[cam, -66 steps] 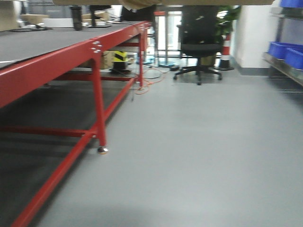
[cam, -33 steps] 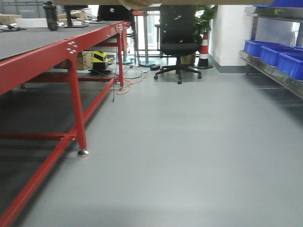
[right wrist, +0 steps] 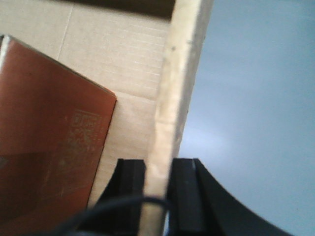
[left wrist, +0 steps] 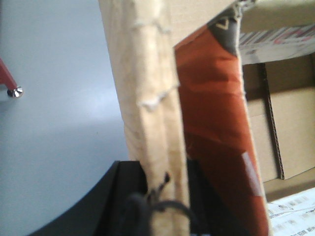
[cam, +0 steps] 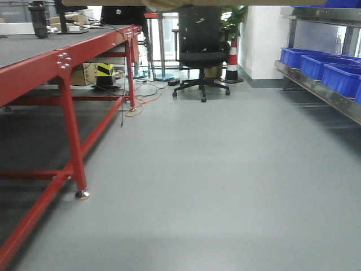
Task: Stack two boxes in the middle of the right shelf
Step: 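Hold the boxes with both grippers while driving away from the table, then keep holding the boxes while driving up to the blue-bin shelf rack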
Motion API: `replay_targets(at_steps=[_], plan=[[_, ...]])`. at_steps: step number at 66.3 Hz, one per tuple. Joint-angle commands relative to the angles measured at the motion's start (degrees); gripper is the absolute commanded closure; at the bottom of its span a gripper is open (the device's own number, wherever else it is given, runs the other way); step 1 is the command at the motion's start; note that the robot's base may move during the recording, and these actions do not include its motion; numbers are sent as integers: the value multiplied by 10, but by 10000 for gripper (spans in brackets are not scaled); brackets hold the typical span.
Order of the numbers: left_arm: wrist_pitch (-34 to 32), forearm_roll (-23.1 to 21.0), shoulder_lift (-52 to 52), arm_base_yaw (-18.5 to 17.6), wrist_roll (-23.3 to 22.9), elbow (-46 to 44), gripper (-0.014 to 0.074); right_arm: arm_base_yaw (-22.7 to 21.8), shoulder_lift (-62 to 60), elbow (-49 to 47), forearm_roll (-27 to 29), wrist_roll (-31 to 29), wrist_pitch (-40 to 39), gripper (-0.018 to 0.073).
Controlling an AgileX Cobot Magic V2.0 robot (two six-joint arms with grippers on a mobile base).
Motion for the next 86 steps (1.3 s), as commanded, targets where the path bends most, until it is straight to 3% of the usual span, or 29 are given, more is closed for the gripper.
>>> replay_targets(at_steps=[1, 86], plan=[[-18, -16, -10, 0, -1, -8, 708, -2, -7, -6, -13, -7, -40, 713], [-43, -13, -10, 0, -1, -8, 708, -2, -7, -6, -13, -7, -41, 713]])
